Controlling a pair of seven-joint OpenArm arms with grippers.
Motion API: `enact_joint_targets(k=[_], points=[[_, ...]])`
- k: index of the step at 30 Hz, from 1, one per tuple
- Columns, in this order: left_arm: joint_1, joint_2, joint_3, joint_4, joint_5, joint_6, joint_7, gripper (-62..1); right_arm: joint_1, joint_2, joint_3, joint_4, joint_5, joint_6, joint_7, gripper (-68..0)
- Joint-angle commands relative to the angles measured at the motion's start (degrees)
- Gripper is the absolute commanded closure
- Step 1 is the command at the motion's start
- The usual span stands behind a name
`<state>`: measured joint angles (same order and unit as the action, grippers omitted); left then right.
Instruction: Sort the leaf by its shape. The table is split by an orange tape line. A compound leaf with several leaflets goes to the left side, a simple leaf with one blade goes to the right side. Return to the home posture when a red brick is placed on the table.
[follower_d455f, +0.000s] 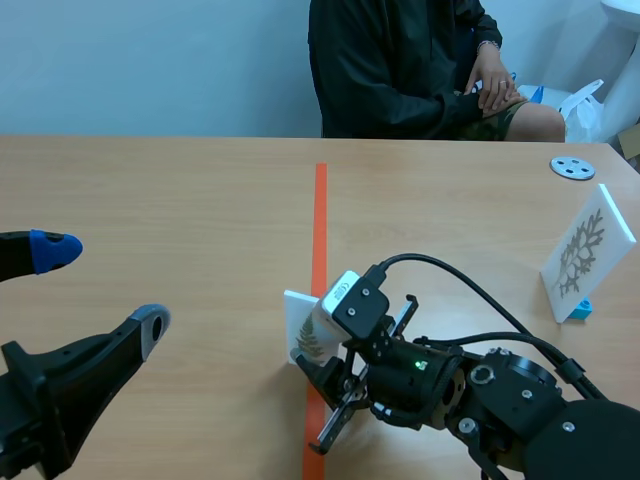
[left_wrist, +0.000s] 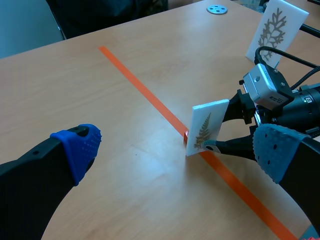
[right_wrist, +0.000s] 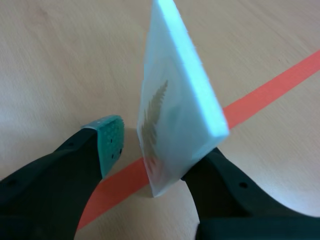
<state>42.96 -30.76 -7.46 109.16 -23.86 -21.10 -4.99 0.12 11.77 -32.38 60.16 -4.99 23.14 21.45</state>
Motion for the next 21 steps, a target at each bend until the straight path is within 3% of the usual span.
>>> enact_joint_targets(k=[1,11,16,21], points=[[-0.3,0.4,0.4,1.0,-0.4,-0.1,-1.0,-62.3,0.8,0.1,0.2,0.9,0.5,0.0,1.0,-16.7],[-0.3,0.4,0.4,1.0,-0.4,-0.1,-1.0,-62.3,0.8,0.1,0.2,0.9,0.6,0.0,2.4,-1.4],[-0.3,0.4,0.4,1.0,-0.4,-0.1,-1.0,-62.3,0.0,0.2,0.5,2.1,0.6,0.0,5.5,-1.5],[-0.3,0.4,0.4,1.0,-0.4,-0.1,-1.0,-62.3,-3.4,1.0,3.5,7.3,0.6,0.4,6.6,-1.5]])
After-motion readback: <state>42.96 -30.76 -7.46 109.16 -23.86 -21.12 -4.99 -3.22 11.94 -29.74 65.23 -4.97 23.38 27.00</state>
